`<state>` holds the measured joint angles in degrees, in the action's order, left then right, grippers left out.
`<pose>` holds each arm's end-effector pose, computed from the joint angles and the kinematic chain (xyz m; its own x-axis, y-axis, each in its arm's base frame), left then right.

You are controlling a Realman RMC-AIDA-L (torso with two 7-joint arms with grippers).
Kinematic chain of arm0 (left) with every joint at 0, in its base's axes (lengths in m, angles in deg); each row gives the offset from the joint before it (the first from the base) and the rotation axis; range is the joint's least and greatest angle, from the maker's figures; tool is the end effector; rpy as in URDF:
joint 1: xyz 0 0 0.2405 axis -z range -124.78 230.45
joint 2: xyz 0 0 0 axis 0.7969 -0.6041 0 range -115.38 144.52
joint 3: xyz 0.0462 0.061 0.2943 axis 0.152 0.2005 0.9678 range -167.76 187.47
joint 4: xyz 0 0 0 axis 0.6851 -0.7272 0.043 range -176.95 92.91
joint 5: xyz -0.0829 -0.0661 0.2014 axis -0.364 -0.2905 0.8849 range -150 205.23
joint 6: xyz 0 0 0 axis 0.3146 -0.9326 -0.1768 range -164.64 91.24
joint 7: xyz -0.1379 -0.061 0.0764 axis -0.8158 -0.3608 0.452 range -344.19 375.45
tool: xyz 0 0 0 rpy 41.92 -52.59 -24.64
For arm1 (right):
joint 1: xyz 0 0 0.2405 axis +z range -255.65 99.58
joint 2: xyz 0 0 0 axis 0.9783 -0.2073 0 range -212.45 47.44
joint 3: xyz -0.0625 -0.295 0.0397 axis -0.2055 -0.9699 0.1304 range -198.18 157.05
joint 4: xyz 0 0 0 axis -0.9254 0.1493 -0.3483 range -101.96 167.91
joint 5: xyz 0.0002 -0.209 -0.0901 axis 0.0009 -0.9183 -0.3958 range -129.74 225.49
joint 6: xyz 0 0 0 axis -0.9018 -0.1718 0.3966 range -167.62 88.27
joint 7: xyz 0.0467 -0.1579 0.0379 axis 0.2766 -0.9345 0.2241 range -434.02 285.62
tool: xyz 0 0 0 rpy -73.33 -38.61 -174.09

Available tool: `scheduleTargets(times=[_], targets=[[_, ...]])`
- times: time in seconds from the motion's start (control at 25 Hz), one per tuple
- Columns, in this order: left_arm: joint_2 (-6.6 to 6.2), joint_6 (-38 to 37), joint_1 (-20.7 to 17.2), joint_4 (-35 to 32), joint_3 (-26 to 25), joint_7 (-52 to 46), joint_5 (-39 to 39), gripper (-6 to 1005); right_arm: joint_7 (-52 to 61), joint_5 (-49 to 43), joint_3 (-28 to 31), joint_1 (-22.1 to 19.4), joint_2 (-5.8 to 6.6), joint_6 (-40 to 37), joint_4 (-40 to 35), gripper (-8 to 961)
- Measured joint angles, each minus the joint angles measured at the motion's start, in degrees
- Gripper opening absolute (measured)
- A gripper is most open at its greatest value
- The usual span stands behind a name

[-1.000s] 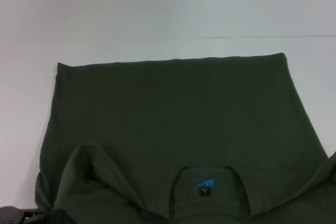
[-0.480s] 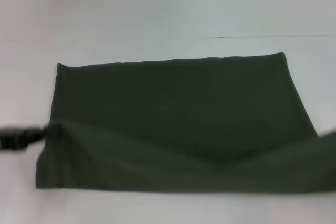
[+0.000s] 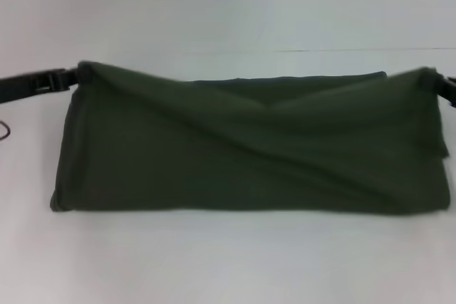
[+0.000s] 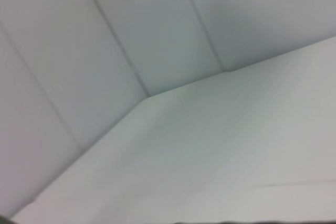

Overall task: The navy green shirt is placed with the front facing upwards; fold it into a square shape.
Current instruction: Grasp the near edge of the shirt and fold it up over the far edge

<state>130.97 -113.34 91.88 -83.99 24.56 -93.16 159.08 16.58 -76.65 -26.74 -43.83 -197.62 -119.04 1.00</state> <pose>-0.3312 0.4540 0.0411 0.4542 0.5958 0.6623 0.8790 -0.4209 -0.2241 0.3644 0.4195 0.0352 0.4516 -0.4637 -0.7623 -0.8556 -0.4674 -0.2225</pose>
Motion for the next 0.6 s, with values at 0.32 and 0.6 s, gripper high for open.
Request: scheduleTargets(times=[0.32,0.6], targets=[[0.75,14.03,2.44,3.34,1.17,0.92,-0.19,16,-5.17,1.22,-2.33,7.03,-1.15,17.4,5.74,119],[1.05,21.98,2.85,5.1,2.75,1.22,-1.22,17,-5.91,5.21,-5.82,8.72,-1.33,26.47,8.26,144]])
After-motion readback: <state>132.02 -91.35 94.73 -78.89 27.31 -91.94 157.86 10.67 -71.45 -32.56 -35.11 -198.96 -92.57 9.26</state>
